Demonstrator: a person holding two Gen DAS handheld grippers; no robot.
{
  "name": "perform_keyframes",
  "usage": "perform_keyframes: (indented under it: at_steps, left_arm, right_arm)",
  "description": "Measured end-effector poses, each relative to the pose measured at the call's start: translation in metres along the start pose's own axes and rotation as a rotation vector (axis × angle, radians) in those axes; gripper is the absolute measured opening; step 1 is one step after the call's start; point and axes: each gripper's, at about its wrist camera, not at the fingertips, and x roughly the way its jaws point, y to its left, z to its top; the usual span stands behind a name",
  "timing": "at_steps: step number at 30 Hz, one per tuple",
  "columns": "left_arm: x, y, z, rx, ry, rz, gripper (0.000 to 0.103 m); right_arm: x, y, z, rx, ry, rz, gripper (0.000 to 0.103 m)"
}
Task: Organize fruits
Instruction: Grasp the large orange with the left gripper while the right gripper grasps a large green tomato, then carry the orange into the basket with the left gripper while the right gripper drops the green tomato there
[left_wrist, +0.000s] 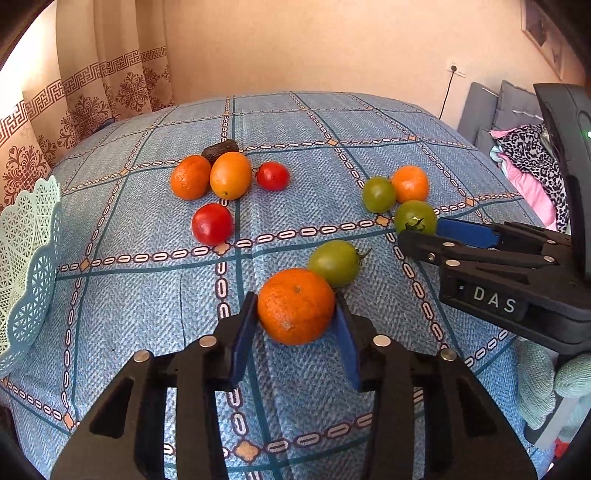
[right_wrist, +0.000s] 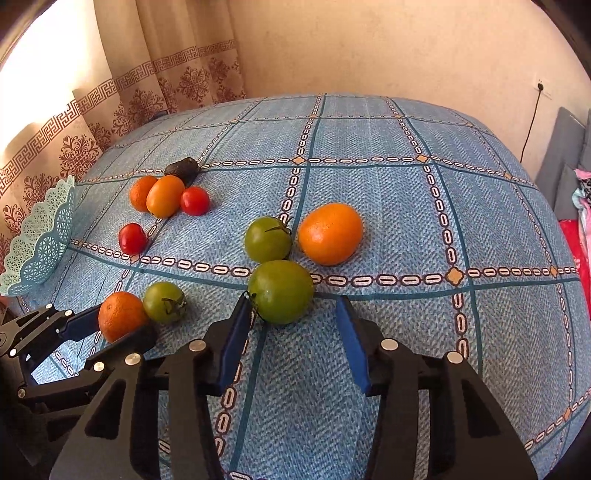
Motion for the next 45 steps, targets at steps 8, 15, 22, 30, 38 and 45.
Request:
perform_keyframes:
  at_steps: [8,15,22,30,38,45]
  left_arm:
    - [-0.013,0.013,-0.002,-0.056,-0.026,0.006,0.039]
    - [-0.039,0.027,-0.004,-0.075,-0.095,0.091,0.039]
    - [-0.077,0.059,-0.005,-0.147,-0.189,0.206,0.039]
    - [-0.111,0.123,-0.009,-0.252,-0.245,0.349,0.039]
    - [-0.118,0.182,-0.025,-0.339,-0.215,0.431,0.039]
    - [-0.12,0.208,-0.034,-0.37,-0.196,0.445,0.051]
  right_arm:
    - [-0.011,0.004,0.0,0.006,-0.032,0.042,0.034]
    - [-0.044,-0.008,-0.005,0.029,-0.089,0.062,0.034]
    - [-0.091,-0.001,0.004,0.033,-0.171,0.143,0.034]
    - [-0.114,0.055,0.028,-0.04,-0.183,0.21,0.034]
    - [-0.113,0.14,0.051,-0.125,-0.17,0.274,0.034]
    - [-0.102,0.195,0.054,-0.208,-0.143,0.319,0.034]
